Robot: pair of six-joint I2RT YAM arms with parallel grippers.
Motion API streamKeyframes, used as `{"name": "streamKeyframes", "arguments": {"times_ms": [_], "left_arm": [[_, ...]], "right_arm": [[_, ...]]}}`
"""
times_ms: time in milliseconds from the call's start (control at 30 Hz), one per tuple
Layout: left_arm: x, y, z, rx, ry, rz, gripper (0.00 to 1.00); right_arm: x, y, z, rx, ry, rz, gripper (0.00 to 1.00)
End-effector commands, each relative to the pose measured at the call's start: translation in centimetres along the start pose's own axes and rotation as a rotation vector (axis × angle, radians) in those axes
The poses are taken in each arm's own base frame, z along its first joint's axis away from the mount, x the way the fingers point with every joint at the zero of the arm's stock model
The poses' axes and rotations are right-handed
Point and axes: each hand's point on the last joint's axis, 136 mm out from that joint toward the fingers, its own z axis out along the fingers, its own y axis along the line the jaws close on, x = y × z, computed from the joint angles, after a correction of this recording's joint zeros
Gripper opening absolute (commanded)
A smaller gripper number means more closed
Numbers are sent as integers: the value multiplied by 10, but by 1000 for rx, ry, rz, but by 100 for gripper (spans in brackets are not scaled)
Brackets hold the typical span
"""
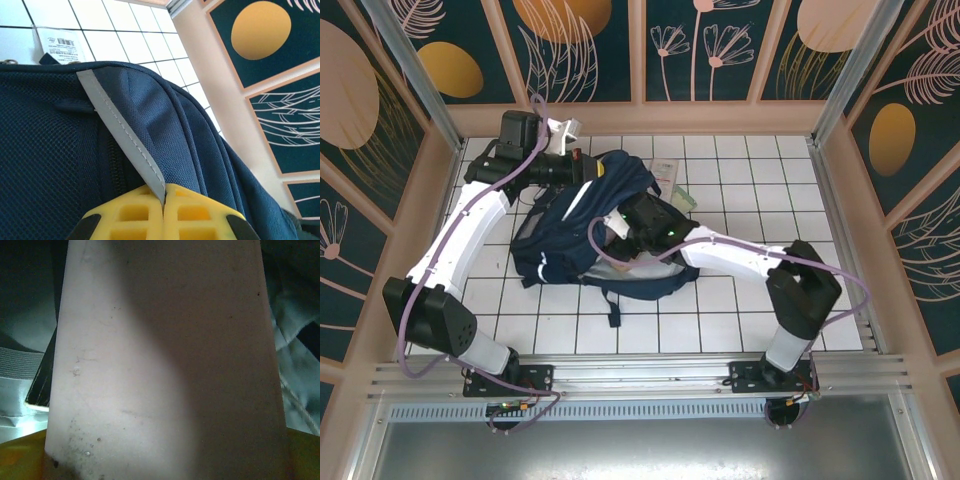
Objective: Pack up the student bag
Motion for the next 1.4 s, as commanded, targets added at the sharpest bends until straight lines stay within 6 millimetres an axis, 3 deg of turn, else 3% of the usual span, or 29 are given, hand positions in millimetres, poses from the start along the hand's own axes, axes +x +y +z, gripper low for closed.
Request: {"name": "streamKeyframes", "arguments": {"times_ms": [0,133,167,200,467,667,767,900,1033,1100,1267,1333,1367], "left_arm": [[-31,-68,-20,215,-123,191,0],[-33,-66,-19,206,-127,186,0],[-33,-64,-18,203,-126,184,0],[-33,-62,-18,197,-128,181,0],[-39,-55,-19,160,-151,170,0],[-40,-49,-21,159,-164,148,0],[-41,-47,-25,158,-176,140,0],[-41,-44,-35,147,-205,131,0],[-34,-35,-45,107,-248,110,0],[-31,-31,-55,80,-289,98,0],[-20,-3,-85,-64,-412,50,0],[-16,8,-95,-120,-457,33,0],[-15,12,-100,-147,-476,25,0]], "right_arm": [[-27,13,12,19,-44,-36,68],[-33,9,19,58,-62,-8,76],[-32,9,19,62,-65,-3,87],[-32,8,17,66,-76,2,90],[-36,7,-26,26,-248,105,99],[-27,2,-39,31,-297,169,99],[-29,5,-61,15,-380,189,99],[-28,0,-111,26,-554,259,95],[-19,-23,-163,118,-692,362,88],[-9,-49,-178,252,-682,459,84],[23,-113,-187,393,-531,724,82],[30,-129,-189,392,-555,777,76],[34,-138,-191,406,-569,823,68]]}}
